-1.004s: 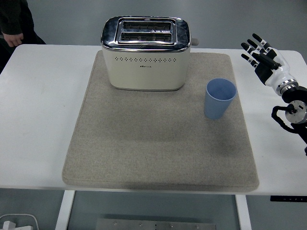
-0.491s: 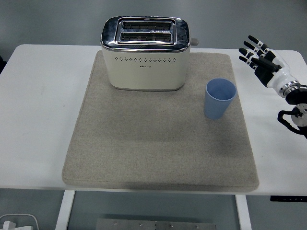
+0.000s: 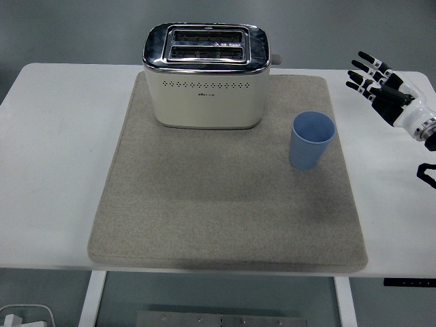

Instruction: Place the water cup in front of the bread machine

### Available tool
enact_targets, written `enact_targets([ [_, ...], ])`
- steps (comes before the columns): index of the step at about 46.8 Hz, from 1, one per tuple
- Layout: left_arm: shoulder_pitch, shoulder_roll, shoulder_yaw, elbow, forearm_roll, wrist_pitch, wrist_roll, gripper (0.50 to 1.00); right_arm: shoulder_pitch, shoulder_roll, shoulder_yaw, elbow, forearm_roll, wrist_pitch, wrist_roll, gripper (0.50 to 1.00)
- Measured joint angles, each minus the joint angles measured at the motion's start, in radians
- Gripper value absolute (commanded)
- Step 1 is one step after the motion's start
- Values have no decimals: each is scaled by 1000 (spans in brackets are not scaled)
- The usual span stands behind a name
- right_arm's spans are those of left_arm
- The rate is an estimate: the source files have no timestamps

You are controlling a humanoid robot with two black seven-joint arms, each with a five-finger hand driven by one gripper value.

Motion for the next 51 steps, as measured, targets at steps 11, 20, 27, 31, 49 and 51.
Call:
enact_targets([
  [11,0,0,0,0,0,0,0,1000,-13,-34,0,-1,-120,71,66,928],
  [20,0,0,0,0,0,0,0,1000,-32,-42,0,4,-165,94,95,928],
  [27,0,0,0,0,0,0,0,1000,-50,-70,0,16,-183,147,122,928],
  [31,0,0,0,0,0,0,0,1000,-64,-84,0,19,-209,174,145,928],
  [49,0,0,0,0,0,0,0,1000,-141,-154,-3,82,-367,202,292,926],
  [51,0,0,0,0,0,0,0,1000,-152,-156,-3,98,-380,202,305,926],
])
